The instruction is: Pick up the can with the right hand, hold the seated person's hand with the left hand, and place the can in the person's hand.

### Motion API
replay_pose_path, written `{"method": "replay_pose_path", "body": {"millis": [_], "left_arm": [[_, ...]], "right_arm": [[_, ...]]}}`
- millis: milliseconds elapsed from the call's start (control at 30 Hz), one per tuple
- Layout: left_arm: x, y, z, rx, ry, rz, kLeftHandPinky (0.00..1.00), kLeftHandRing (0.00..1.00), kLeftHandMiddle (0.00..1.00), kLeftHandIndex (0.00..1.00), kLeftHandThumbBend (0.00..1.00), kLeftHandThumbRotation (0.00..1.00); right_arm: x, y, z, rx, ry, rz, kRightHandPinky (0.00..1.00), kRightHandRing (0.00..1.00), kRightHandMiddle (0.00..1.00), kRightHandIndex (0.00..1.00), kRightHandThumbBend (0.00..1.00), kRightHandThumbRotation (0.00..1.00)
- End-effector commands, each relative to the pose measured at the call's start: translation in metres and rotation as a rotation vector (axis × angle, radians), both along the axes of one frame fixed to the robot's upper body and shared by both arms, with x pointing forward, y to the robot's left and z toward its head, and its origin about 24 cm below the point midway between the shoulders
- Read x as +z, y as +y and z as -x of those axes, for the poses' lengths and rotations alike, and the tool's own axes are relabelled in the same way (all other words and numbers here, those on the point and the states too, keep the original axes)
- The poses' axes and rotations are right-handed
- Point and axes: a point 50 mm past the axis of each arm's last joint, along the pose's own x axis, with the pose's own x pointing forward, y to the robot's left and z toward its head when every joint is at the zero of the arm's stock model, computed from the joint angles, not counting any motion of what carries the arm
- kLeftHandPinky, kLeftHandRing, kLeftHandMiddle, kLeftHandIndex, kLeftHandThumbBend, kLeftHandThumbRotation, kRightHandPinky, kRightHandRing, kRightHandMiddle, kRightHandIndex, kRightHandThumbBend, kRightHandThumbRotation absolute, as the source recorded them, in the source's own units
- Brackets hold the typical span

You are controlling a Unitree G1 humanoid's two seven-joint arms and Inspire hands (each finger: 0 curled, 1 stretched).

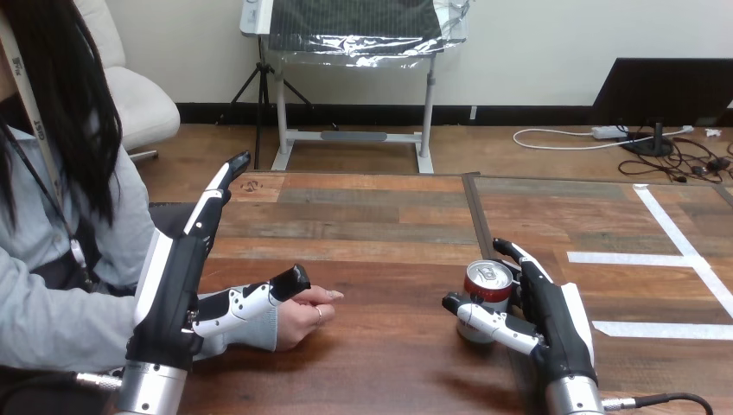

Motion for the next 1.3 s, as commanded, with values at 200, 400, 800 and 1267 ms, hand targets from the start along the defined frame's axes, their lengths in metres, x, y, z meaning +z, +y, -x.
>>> {"method": "replay_pose_path", "body": {"millis": [200,400,800,1267], "left_arm": [[0.0144,-0.0054,-0.0118,-0.039,-0.075,-0.001,0.95,0.97,0.95,0.93,1.00,0.56],[0.0143,-0.0059,-0.0119,-0.040,-0.074,0.002,0.95,0.97,0.95,0.93,1.00,0.56],[0.0146,-0.0059,-0.0119,-0.044,-0.080,-0.002,0.95,0.98,0.95,0.93,1.00,0.55],[0.0142,-0.0060,-0.0117,-0.046,-0.080,0.001,0.95,0.98,0.95,0.93,1.00,0.56]], "right_arm": [[0.0100,-0.0159,-0.0063,-0.023,-0.042,0.042,0.77,0.77,0.80,0.87,1.00,0.38],[0.0091,-0.0177,-0.0046,-0.031,-0.040,0.034,0.75,0.76,0.80,0.86,1.00,0.38],[0.0081,-0.0208,-0.0013,-0.036,-0.043,0.036,0.73,0.75,0.79,0.85,1.00,0.37],[0.0074,-0.0217,0.0004,-0.039,-0.044,0.034,0.70,0.73,0.77,0.82,1.00,0.35]]}}
